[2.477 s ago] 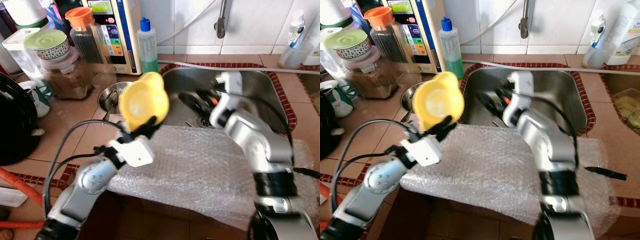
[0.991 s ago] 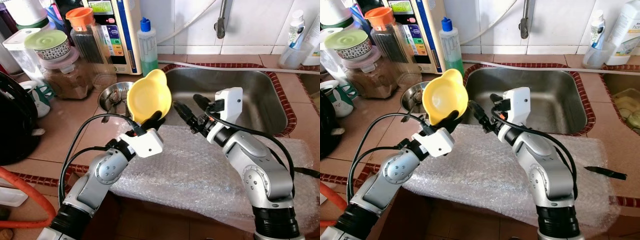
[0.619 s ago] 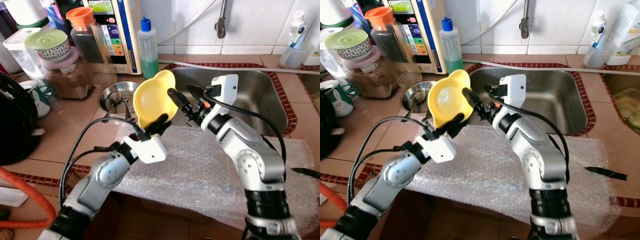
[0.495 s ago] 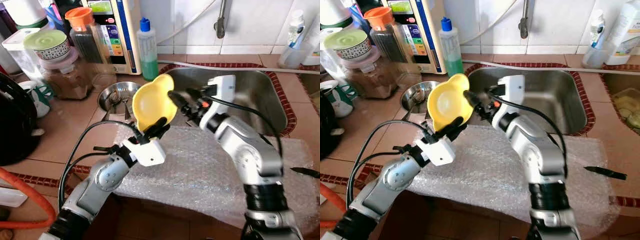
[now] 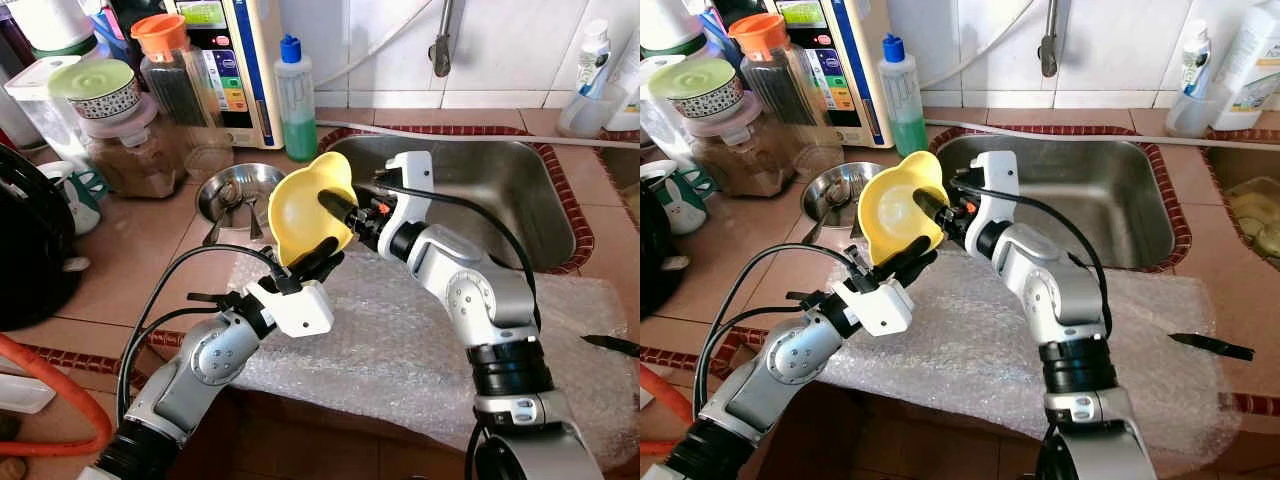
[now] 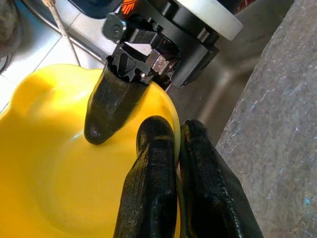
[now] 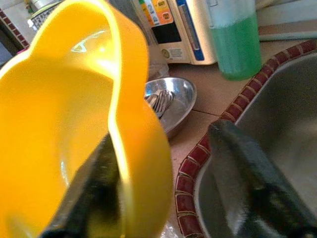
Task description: Kitchen organization
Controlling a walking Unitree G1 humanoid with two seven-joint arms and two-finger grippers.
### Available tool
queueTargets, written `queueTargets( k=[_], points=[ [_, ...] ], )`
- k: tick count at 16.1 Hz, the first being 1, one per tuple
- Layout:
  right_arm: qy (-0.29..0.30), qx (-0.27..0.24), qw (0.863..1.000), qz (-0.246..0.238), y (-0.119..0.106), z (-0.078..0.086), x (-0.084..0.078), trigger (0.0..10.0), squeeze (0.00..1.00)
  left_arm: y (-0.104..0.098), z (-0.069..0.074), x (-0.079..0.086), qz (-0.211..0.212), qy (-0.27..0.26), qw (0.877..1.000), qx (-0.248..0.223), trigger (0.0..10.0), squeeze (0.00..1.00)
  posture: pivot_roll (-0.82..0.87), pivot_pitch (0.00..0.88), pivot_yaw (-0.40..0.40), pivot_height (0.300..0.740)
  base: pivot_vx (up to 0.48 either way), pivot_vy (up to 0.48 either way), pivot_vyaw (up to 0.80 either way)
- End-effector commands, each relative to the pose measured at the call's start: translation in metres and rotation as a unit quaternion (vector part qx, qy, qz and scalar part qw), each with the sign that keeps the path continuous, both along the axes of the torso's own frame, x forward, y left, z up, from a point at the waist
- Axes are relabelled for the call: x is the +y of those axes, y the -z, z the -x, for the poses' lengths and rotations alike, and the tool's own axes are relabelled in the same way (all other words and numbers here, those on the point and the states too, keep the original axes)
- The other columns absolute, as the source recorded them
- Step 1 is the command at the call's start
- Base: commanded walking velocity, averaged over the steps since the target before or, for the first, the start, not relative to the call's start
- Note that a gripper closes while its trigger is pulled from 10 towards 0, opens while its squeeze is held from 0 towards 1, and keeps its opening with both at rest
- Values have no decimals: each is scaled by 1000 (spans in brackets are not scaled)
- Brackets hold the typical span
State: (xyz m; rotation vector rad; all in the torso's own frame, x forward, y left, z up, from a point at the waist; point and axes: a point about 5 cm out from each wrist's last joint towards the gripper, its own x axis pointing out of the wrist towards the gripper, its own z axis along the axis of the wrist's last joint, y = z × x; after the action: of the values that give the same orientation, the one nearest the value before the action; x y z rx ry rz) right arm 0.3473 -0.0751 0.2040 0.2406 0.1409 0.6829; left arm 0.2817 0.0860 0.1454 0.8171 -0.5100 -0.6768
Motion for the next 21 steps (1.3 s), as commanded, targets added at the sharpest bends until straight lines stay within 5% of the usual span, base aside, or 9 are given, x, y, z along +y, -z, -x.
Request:
queueTargets(
  k=[1, 15, 16, 17, 18, 21],
  points=[
    [-11, 4, 1000, 11, 0, -1, 8, 0, 0, -6, 3, -5, -1, 16, 1000, -18, 3451, 0, -270, 100, 122, 740, 0, 0, 0],
    [36, 22, 998, 43, 1, -10, 7, 0, 0, -6, 4, -11, 2, 28, 999, -27, 4667, 0, -280, 103, 117, 740, 0, 0, 0],
    [38, 23, 998, 45, 1, -10, 7, 0, 0, -6, 4, -11, 3, 26, 999, -27, 6353, 0, -281, 103, 117, 740, 0, 0, 0],
    [41, 22, 998, 44, 1, -11, 6, 0, 0, -6, 4, -11, 5, 27, 999, -27, 10000, 0, -282, 104, 117, 740, 0, 0, 0],
    [45, 21, 998, 44, 1, -12, 5, 0, 0, -6, 5, -11, 19, 35, 999, -15, 10000, 1000, -283, 104, 117, 740, 0, 0, 0],
    [61, 14, 997, 48, 0, -14, 1, 0, 0, -9, 7, -13, 36, 47, 998, -13, 10000, 1000, -284, 103, 117, 740, 0, 0, 0]
  ],
)
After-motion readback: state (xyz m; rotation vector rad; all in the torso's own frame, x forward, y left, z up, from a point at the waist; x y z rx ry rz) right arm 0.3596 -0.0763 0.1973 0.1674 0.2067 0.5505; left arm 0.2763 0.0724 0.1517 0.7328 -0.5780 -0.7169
